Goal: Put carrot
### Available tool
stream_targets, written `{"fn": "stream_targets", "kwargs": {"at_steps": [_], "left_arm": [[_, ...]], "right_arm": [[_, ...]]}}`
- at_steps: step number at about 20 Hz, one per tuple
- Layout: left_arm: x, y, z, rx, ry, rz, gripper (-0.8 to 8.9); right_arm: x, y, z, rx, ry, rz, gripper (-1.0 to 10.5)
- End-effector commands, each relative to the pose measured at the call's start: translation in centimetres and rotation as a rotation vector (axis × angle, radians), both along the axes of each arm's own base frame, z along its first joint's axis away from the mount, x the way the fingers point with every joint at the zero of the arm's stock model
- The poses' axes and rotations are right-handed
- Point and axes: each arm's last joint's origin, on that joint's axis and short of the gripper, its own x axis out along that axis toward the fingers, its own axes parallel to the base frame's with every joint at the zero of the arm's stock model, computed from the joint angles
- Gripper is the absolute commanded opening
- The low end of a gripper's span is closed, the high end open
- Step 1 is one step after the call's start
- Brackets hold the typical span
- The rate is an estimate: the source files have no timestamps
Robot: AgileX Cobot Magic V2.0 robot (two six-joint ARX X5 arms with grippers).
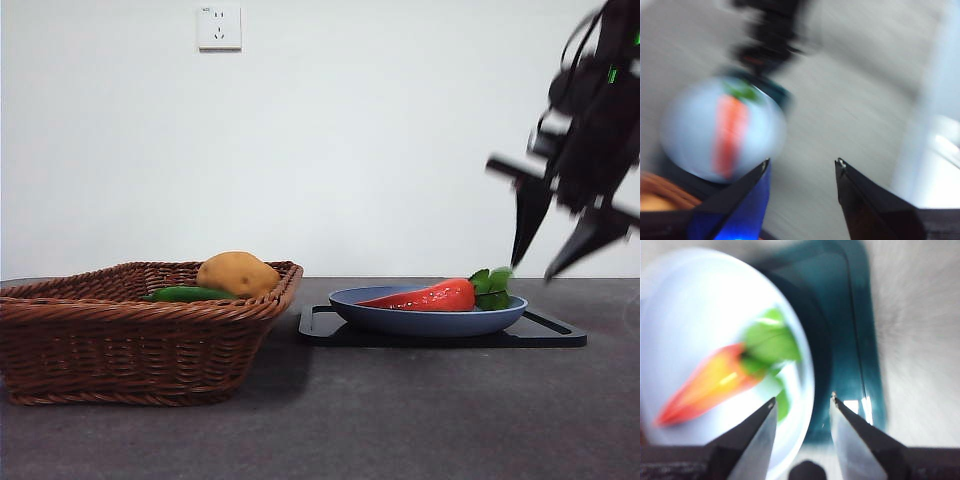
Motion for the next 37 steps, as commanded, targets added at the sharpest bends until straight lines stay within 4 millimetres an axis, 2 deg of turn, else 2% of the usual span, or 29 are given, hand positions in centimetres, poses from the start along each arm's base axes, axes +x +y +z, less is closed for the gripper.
{"fn": "stream_targets", "kwargs": {"at_steps": [1, 4, 7, 11, 14, 16, 18, 20, 24, 27, 29, 32, 37], "left_arm": [[0.9, -0.9, 1.3, -0.075, -0.155, 0.091, 2.31], [1.9, -0.9, 2.9, -0.193, -0.284, 0.191, 2.09], [2.8, -0.3, 3.4, -0.234, -0.323, 0.240, -0.04], [4.9, 1.9, 2.9, -0.174, -0.298, 0.335, 0.06], [6.2, 4.5, 2.2, -0.094, -0.246, 0.422, 0.06], [6.4, 6.6, 1.9, -0.044, -0.207, 0.473, 0.06], [5.4, 8.5, 1.1, -0.062, -0.192, 0.474, 0.06], [3.4, 10.5, -0.7, -0.090, -0.195, 0.511, 0.06], [-1.6, 14.2, -5.7, -0.132, -0.200, 0.561, 0.06], [-5.2, 16.2, -9.1, -0.199, -0.199, 0.584, 0.06], [-7.1, 17.3, -10.8, -0.256, -0.209, 0.600, 0.06], [-8.6, 18.3, -11.6, -0.300, -0.257, 0.619, 0.06], [-8.7, 18.3, -11.7, -0.294, -0.252, 0.621, 0.08]], "right_arm": [[-1.7, -0.2, 3.1, -0.060, -0.028, 0.022, 1.9], [-5.0, 0.5, 6.7, -0.160, -0.064, 0.068, 1.2], [-8.2, 1.8, 10.3, -0.308, -0.185, 0.088, 0.1], [-12.7, 3.9, 14.3, -0.345, -0.368, 0.166, 0.0], [-15.7, 5.0, 15.6, -0.351, -0.494, 0.205, 0.0], [-17.4, 5.1, 15.3, -0.327, -0.572, 0.228, 0.0], [-19.0, 5.0, 14.1, -0.295, -0.654, 0.235, 0.0], [-20.4, 4.8, 12.2, -0.259, -0.741, 0.234, 0.0], [-22.8, 3.9, 7.5, -0.209, -0.871, 0.208, 0.0], [-24.1, 3.2, 3.8, -0.184, -0.931, 0.186, 0.0], [-24.8, 2.8, 2.2, -0.172, -0.961, 0.176, 0.0], [-25.1, 2.6, 1.8, -0.170, -0.969, 0.173, 0.0], [-25.1, 2.6, 1.8, -0.169, -0.972, 0.172, 0.0]]}}
